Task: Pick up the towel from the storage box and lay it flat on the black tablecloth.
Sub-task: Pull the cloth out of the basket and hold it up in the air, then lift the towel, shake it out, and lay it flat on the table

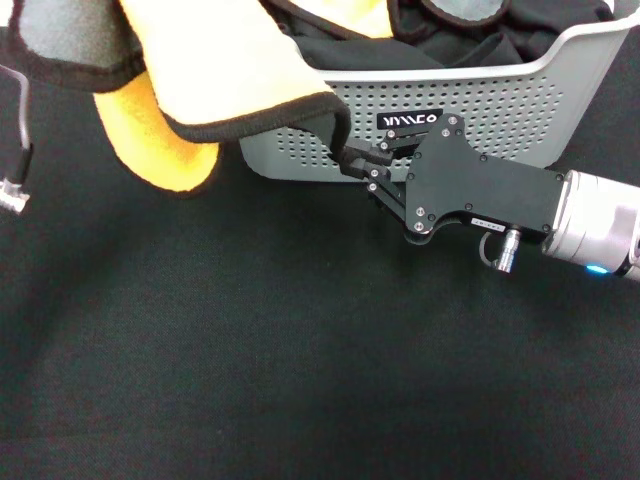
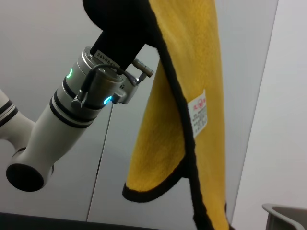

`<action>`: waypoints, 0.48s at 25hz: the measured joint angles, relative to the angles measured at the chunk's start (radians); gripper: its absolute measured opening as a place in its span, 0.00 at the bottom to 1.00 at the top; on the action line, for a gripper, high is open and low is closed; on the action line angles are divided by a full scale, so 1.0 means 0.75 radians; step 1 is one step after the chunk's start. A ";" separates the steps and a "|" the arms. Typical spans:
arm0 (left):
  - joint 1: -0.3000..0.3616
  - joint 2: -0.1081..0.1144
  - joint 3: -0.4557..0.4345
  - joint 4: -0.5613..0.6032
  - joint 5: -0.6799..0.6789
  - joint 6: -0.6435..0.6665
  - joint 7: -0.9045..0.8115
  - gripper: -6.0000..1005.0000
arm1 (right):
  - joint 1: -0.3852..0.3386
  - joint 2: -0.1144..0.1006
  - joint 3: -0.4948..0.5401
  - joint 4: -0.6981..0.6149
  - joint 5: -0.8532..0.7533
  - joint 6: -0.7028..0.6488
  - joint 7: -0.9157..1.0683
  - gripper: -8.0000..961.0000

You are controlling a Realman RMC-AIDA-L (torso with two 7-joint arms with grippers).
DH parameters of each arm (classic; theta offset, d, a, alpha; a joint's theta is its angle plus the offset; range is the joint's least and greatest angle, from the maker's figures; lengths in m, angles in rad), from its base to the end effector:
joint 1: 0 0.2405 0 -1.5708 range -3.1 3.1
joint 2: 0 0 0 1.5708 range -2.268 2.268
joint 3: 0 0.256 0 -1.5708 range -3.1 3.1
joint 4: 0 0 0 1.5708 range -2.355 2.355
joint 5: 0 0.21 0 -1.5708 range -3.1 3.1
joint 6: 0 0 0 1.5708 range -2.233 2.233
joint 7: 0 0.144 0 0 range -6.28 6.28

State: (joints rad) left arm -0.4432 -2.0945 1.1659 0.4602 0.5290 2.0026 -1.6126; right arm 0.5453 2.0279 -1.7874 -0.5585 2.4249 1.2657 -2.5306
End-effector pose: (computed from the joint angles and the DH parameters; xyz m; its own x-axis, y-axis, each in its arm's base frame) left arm -0.1912 0.2901 0.0751 -0.2407 0.2325 0.9423 0.2206 -0.9324 0.2864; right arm 0.1654 0.3313 -0.0649 0.7043 0.2873 -0.6492 -0.0042 -0.9128 -0.4084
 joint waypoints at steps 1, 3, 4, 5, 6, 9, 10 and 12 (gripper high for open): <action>0.000 0.000 0.000 -0.005 0.000 0.000 0.003 0.02 | 0.000 0.000 0.000 0.000 0.000 0.000 -0.001 0.15; 0.000 0.002 0.000 -0.013 0.000 -0.001 0.009 0.01 | 0.000 0.000 0.000 0.000 0.002 0.000 -0.003 0.07; 0.000 0.002 0.000 -0.013 0.000 -0.001 0.009 0.01 | -0.001 0.000 0.000 0.000 0.006 0.000 -0.004 0.02; 0.004 0.002 -0.004 -0.017 0.000 -0.003 0.018 0.01 | -0.001 0.000 0.000 0.000 0.006 0.000 -0.004 0.02; 0.006 0.002 -0.005 -0.020 0.000 -0.003 0.022 0.01 | -0.001 0.000 0.001 0.000 0.007 0.000 -0.004 0.02; 0.013 0.004 -0.010 -0.058 0.002 -0.004 0.057 0.02 | -0.005 0.000 0.014 -0.015 0.007 0.009 0.009 0.02; 0.016 0.005 -0.010 -0.081 0.006 -0.005 0.070 0.02 | -0.008 -0.002 0.019 -0.032 0.007 0.017 0.014 0.02; 0.025 0.014 -0.013 -0.170 0.011 -0.009 0.126 0.02 | -0.014 -0.007 0.031 -0.067 0.007 0.029 0.023 0.02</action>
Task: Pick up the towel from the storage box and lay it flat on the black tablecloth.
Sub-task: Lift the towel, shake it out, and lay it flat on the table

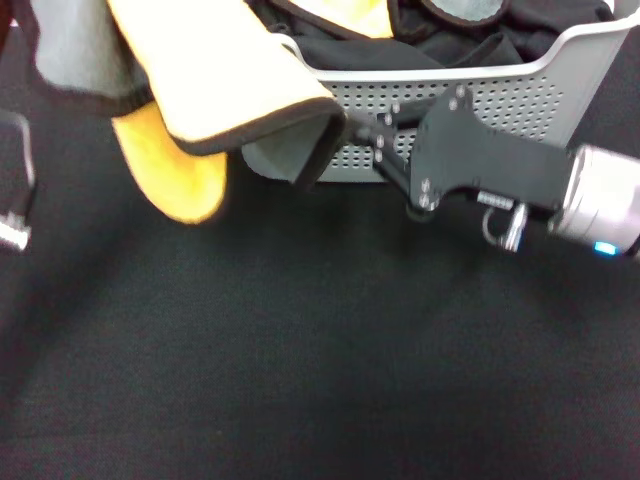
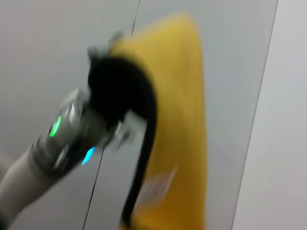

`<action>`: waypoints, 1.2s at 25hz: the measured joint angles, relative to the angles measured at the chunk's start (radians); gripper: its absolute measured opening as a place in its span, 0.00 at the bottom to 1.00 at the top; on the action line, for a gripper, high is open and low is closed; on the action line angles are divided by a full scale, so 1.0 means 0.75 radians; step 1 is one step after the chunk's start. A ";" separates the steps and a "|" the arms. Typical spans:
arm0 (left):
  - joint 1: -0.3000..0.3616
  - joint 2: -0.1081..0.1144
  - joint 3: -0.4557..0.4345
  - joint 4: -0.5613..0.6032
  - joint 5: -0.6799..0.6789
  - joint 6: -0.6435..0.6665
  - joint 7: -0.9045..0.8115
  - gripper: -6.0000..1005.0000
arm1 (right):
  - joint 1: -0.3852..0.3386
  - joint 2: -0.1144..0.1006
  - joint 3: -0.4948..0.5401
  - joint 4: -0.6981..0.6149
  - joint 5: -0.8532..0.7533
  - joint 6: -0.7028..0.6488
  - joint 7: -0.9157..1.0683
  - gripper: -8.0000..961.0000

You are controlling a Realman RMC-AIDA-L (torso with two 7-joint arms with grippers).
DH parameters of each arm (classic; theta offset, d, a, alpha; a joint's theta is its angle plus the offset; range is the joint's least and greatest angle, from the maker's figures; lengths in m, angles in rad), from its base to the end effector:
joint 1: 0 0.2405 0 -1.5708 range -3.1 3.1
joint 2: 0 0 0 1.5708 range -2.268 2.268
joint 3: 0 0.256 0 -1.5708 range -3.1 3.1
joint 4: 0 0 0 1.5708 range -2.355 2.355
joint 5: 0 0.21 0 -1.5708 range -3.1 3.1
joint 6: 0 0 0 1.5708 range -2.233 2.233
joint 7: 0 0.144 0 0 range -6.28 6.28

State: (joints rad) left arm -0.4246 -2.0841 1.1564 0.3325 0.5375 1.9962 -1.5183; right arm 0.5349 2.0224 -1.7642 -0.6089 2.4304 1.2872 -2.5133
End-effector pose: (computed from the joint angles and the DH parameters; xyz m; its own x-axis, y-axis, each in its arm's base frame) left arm -0.2177 0.2844 0.0640 -0.2479 0.1803 0.9519 0.3590 -0.8955 0.2631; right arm 0.1552 0.3331 -0.0540 0.6649 0.3148 -0.6774 -0.0003 -0.9068 -0.4216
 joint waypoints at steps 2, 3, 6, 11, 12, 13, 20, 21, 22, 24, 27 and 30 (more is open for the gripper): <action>0.016 0.005 -0.004 -0.106 0.003 -0.010 0.082 0.02 | -0.002 -0.006 0.038 -0.063 -0.015 0.008 0.053 0.02; 0.023 0.007 -0.004 -0.149 0.003 -0.019 0.121 0.02 | -0.003 -0.009 0.070 -0.095 -0.031 0.013 0.085 0.02; 0.049 0.006 0.008 -0.220 0.032 -0.070 0.222 0.02 | -0.006 -0.012 0.169 -0.173 -0.106 0.054 0.161 0.02; 0.081 0.002 0.011 -0.232 0.169 -0.169 0.287 0.03 | -0.006 -0.009 0.297 -0.317 -0.235 0.089 0.282 0.02; 0.088 0.005 0.011 -0.235 0.189 -0.190 0.297 0.03 | -0.006 -0.010 0.306 -0.351 -0.241 0.089 0.307 0.02; 0.102 0.006 0.009 -0.238 0.213 -0.231 0.322 0.04 | -0.007 -0.012 0.315 -0.374 -0.242 0.089 0.328 0.02; 0.156 -0.004 0.005 -0.239 0.243 -0.536 0.550 0.08 | -0.033 -0.015 0.415 -0.509 -0.242 0.092 0.407 0.02; 0.154 -0.005 0.008 -0.240 0.259 -0.576 0.574 0.10 | -0.034 -0.014 0.445 -0.536 -0.243 0.094 0.424 0.02; 0.148 -0.007 0.009 -0.241 0.285 -0.615 0.596 0.12 | -0.034 -0.013 0.461 -0.542 -0.243 0.102 0.429 0.02; 0.132 -0.008 0.009 -0.241 0.350 -0.651 0.616 0.16 | -0.031 -0.009 0.490 -0.549 -0.241 0.112 0.434 0.02; 0.102 -0.011 0.011 -0.221 0.489 -0.595 0.608 0.24 | -0.022 -0.006 0.522 -0.551 -0.230 0.120 0.437 0.02; 0.079 -0.017 0.012 -0.195 0.580 -0.508 0.607 0.32 | -0.015 -0.001 0.545 -0.552 -0.215 0.122 0.436 0.02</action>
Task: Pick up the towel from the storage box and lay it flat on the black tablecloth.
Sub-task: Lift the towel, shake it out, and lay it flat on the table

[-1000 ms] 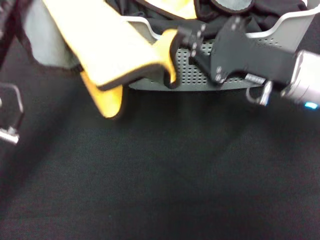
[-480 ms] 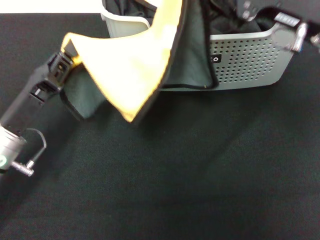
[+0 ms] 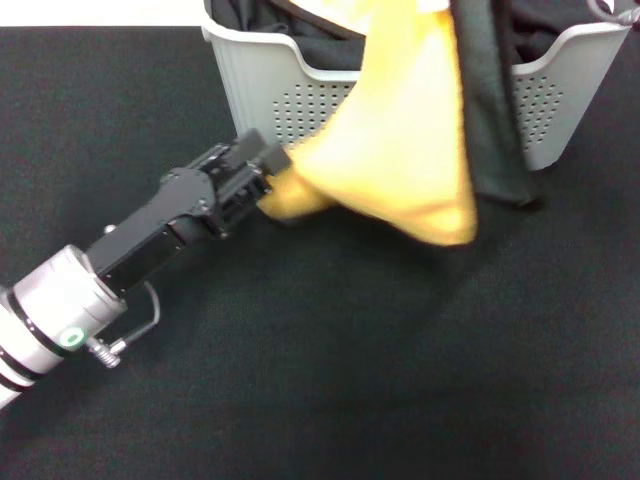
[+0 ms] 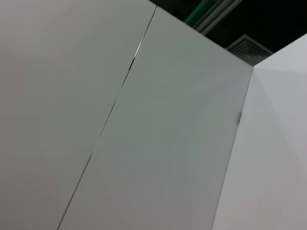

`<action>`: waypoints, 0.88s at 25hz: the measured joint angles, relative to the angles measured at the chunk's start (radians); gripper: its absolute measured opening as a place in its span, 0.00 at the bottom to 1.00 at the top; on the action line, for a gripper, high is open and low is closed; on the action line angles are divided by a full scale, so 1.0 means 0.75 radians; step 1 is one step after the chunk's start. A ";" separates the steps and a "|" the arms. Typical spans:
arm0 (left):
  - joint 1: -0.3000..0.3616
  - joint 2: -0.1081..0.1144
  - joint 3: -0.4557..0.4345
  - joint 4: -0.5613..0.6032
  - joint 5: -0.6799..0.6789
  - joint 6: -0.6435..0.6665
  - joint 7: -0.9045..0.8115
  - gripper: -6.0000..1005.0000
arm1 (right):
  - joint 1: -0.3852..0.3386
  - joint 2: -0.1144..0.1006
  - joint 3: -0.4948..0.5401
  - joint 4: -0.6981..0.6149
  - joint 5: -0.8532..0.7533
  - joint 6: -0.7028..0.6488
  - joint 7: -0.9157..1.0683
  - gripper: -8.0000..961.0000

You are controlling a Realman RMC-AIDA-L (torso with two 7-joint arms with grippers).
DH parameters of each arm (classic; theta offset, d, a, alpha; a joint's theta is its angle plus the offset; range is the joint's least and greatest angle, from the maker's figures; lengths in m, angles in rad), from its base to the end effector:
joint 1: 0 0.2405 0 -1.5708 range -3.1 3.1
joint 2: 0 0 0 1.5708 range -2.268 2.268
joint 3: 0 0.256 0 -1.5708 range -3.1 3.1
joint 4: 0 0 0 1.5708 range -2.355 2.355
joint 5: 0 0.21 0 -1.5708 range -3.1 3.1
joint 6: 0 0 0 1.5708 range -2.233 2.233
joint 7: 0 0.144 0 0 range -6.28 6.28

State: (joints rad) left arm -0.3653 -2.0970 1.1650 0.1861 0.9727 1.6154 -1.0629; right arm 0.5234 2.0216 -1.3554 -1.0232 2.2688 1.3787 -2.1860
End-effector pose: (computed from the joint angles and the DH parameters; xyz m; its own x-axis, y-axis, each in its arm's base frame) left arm -0.2715 0.2694 -0.0355 0.2870 0.2726 0.9184 0.6850 -0.7285 0.0022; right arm 0.0821 0.3561 0.0618 0.4348 0.4961 -0.7516 0.0206 -0.8398 -0.5425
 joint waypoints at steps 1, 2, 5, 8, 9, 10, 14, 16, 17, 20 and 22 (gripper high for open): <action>0.000 0.000 0.000 0.000 0.000 0.000 0.000 0.34 | 0.003 0.000 0.003 0.000 0.007 -0.001 -0.001 0.02; 0.000 0.000 0.000 0.000 0.000 0.000 0.000 0.37 | 0.005 0.001 0.003 0.000 0.008 -0.001 -0.002 0.02; -0.007 -0.007 -0.007 0.004 0.009 0.084 0.031 0.49 | 0.012 0.001 0.004 0.009 0.008 -0.011 -0.006 0.02; -0.027 -0.013 -0.002 0.000 0.005 0.163 0.090 0.63 | 0.037 0.006 -0.002 0.051 0.013 -0.025 -0.013 0.02; -0.040 -0.015 -0.002 -0.009 0.002 0.183 0.108 0.67 | 0.050 0.006 -0.007 0.071 0.017 -0.027 -0.017 0.02; -0.054 -0.015 -0.002 -0.018 -0.003 0.199 0.121 0.71 | 0.063 0.007 -0.013 0.093 0.022 -0.027 -0.023 0.02; -0.120 -0.016 -0.001 -0.046 -0.006 0.271 0.133 0.82 | 0.102 0.008 -0.039 0.194 0.081 -0.006 -0.072 0.02; -0.135 -0.016 -0.001 -0.046 -0.005 0.287 0.135 0.83 | 0.110 0.008 -0.049 0.228 0.107 0.029 -0.108 0.02; -0.139 -0.016 -0.001 -0.046 -0.005 0.287 0.135 0.83 | 0.114 0.008 -0.054 0.244 0.122 0.054 -0.128 0.02; -0.144 -0.016 -0.001 -0.046 -0.009 0.288 0.141 0.84 | 0.117 0.008 -0.062 0.260 0.161 0.122 -0.163 0.02; -0.144 -0.016 -0.001 -0.046 -0.009 0.288 0.150 0.84 | 0.117 0.008 -0.059 0.261 0.183 0.159 -0.172 0.02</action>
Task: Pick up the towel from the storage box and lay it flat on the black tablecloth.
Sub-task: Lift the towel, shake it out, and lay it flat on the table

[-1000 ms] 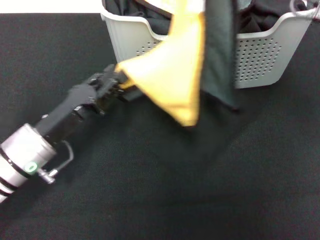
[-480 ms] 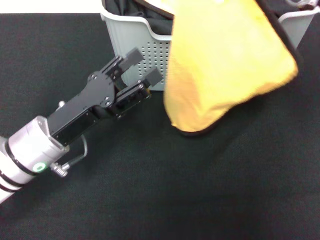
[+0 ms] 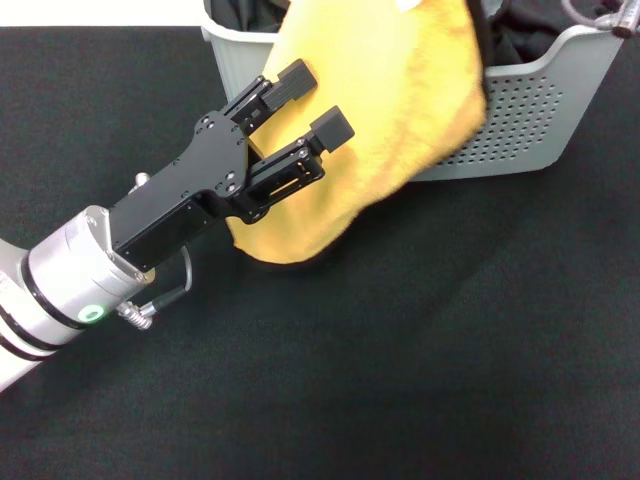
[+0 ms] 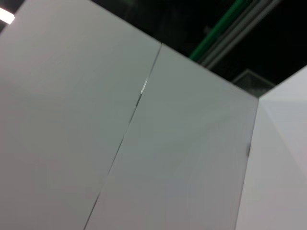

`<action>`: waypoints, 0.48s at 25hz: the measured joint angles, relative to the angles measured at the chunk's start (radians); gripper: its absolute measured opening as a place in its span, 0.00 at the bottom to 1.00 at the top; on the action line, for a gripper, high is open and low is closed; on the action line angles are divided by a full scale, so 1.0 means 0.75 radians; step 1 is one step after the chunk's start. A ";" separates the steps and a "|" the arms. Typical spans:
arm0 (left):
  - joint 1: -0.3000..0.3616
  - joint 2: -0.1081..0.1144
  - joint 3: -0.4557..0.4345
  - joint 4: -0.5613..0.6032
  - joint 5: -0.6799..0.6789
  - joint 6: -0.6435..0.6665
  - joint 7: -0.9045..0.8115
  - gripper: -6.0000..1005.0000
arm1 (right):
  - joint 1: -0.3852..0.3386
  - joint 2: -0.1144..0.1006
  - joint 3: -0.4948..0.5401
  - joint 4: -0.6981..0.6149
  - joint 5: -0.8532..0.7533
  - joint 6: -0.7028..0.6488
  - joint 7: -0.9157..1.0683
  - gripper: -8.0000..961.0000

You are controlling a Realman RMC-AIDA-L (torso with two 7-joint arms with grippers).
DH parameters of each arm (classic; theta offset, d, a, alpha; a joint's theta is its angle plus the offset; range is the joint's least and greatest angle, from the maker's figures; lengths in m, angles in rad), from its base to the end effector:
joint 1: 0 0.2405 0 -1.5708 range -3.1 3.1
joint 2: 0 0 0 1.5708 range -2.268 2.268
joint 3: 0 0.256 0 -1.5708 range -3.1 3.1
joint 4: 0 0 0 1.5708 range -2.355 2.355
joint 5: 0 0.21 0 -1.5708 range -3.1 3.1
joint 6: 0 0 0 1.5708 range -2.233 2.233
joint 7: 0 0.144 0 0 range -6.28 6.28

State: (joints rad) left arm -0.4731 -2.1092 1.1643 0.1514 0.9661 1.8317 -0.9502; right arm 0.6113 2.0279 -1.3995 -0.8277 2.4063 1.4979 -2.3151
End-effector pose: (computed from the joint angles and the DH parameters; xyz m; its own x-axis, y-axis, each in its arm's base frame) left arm -0.2237 0.2729 -0.0271 0.2578 0.1160 0.9592 0.4507 -0.8926 -0.0132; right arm 0.0782 0.3570 0.0470 0.3201 0.4982 -0.8058 0.0289 -0.8553 -0.5173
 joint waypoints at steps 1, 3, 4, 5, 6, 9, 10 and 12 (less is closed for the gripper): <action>0.000 0.000 0.000 0.000 0.000 0.000 0.006 0.84 | 0.001 0.000 0.003 0.000 0.013 0.013 -0.003 0.02; 0.002 0.000 0.000 -0.001 0.000 0.000 0.012 0.84 | 0.003 0.000 0.006 -0.001 0.033 0.023 -0.008 0.02; 0.002 0.000 0.000 -0.001 0.000 0.000 0.013 0.84 | 0.009 -0.002 0.007 -0.001 0.042 0.024 -0.009 0.02; 0.002 0.000 0.000 -0.001 0.000 0.000 0.014 0.84 | 0.009 -0.002 0.007 -0.001 0.042 0.024 -0.009 0.02; 0.002 0.000 0.000 -0.001 0.000 0.000 0.014 0.84 | 0.031 -0.007 0.009 0.000 0.044 0.022 -0.010 0.02; -0.007 0.000 0.000 -0.002 0.000 0.004 0.011 0.84 | 0.055 -0.008 0.006 0.014 0.039 0.000 -0.010 0.02; -0.014 0.000 0.000 -0.001 0.001 0.009 0.008 0.84 | 0.060 -0.007 0.003 0.021 0.038 -0.012 -0.017 0.02; -0.028 0.000 0.010 -0.001 0.004 0.045 -0.002 0.84 | 0.067 -0.003 -0.008 0.039 0.034 -0.042 -0.044 0.02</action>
State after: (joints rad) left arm -0.4940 -2.1091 1.1721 0.1504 0.9690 1.8657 -0.9514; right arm 0.6612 2.0256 -1.4051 -0.7984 2.4318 1.4665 -2.3478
